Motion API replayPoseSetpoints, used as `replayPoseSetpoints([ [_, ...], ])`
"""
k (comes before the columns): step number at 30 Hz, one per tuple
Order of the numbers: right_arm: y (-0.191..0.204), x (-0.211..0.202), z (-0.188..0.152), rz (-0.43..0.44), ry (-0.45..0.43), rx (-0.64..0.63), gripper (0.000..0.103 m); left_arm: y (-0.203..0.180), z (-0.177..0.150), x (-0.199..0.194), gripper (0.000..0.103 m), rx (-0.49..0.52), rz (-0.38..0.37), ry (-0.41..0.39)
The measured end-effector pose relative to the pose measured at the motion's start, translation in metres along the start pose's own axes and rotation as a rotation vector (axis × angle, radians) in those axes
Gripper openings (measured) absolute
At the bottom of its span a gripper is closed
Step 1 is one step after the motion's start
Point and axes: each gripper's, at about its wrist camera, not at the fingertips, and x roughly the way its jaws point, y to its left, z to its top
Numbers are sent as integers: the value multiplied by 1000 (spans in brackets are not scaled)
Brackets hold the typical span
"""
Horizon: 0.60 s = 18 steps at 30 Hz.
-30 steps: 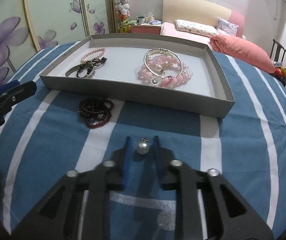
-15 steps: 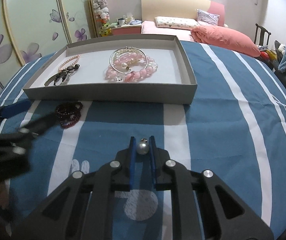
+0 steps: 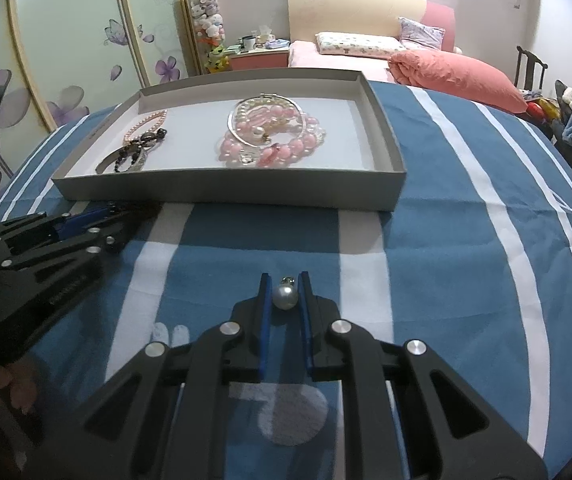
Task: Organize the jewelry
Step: 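Grasp the second pearl earring with the right tool while the left grasps the dark red bead bracelet, then lift the dark red bead bracelet with the left tool while the right holds the earring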
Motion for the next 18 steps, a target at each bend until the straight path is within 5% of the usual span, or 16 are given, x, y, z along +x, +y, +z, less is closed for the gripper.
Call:
replayPoseSetpoints([
  [9,31,5,3,43,3,-74,14,46,-25,-21,18,-62,9,15],
  [18,34,4,0,35,-4,-86,15,47,-31,-25,21,-40,4,-6],
])
